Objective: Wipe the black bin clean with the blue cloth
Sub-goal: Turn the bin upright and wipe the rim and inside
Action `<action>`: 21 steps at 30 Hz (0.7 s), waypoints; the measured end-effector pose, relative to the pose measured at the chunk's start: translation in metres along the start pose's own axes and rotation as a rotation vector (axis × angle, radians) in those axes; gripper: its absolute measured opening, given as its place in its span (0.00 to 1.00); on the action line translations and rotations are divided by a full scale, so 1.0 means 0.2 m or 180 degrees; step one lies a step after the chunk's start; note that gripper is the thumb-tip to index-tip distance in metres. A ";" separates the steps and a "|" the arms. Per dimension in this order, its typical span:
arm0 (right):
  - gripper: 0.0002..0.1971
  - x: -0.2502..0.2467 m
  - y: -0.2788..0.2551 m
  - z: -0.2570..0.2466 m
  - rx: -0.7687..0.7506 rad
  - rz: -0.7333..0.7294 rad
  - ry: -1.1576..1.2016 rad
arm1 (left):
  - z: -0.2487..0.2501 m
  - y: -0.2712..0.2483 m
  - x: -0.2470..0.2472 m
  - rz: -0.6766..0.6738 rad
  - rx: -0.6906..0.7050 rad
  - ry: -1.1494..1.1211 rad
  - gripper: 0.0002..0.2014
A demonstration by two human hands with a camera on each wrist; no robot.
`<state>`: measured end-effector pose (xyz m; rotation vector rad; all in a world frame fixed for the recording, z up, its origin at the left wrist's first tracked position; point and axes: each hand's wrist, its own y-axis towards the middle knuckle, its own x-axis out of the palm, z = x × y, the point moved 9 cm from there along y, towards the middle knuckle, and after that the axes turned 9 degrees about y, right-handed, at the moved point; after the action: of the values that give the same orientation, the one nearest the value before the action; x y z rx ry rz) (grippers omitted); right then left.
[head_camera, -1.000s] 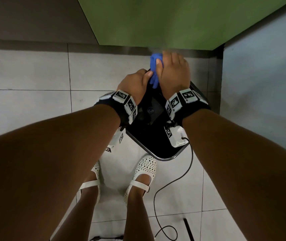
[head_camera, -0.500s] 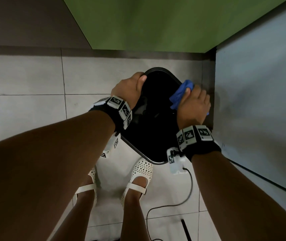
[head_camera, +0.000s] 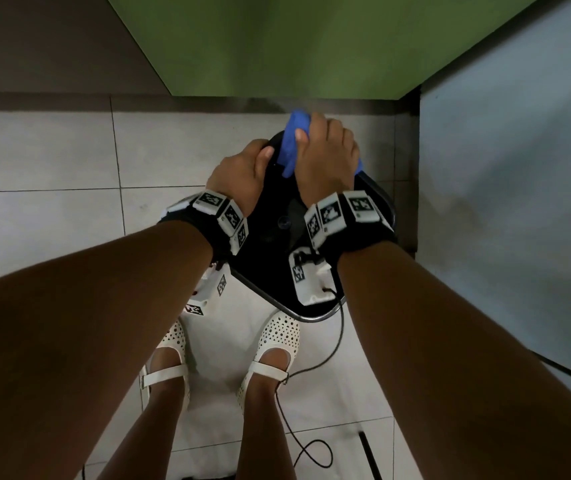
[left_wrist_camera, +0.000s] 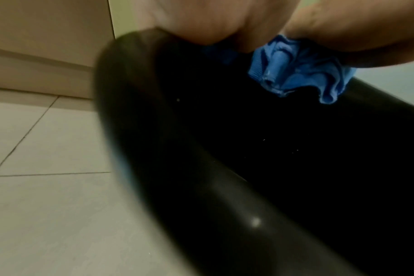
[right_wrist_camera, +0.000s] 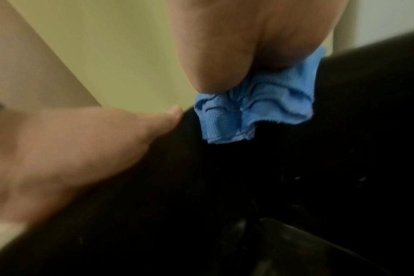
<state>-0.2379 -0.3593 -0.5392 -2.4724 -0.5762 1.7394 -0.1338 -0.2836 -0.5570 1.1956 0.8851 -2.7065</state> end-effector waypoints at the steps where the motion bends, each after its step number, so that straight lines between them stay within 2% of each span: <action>1: 0.22 -0.01 -0.03 0.04 0.0014 -0.0001 0.0022 | 0.01 -0.01 0.01 -0.0031 -0.0003 0.0032 0.20; 4: 0.23 -0.03 -0.12 0.18 0.0264 0.0146 0.0090 | 0.02 -0.02 0.04 -0.0047 -0.0073 0.0091 0.20; 7: 0.29 -0.08 -0.24 0.38 0.0745 0.0390 0.0066 | 0.02 -0.03 0.05 -0.0073 -0.0055 0.0070 0.20; 10: 0.26 -0.10 -0.38 0.58 0.1418 0.0543 0.0218 | 0.02 -0.02 0.04 -0.0024 0.0066 0.0048 0.20; 12: 0.27 -0.10 -0.40 0.61 0.1617 0.0706 0.0335 | 0.02 -0.03 0.04 0.0023 0.0071 -0.0019 0.20; 14: 0.31 -0.17 -0.35 0.54 0.1421 0.1040 0.0267 | -0.02 -0.06 0.04 0.0061 -0.0082 -0.0177 0.20; 15: 0.30 -0.18 -0.30 0.50 0.1268 0.0888 0.0301 | -0.06 -0.08 0.04 0.0093 -0.0238 -0.0316 0.19; 17: 0.22 -0.11 -0.19 0.42 0.0946 0.0124 0.0423 | -0.14 -0.13 0.00 0.0293 -0.0471 -0.0638 0.20; 18: 0.21 -0.09 -0.14 0.36 0.0747 -0.0117 0.0424 | -0.17 -0.14 -0.04 0.0443 -0.0480 -0.0645 0.21; 21: 0.19 -0.08 -0.05 0.15 0.0069 -0.0279 0.0197 | -0.12 -0.10 -0.16 0.0623 -0.0209 0.0246 0.22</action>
<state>-0.2723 -0.3593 -0.5335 -2.4372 -0.6462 1.6232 -0.1003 -0.2608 -0.5380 1.3065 0.8114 -2.4749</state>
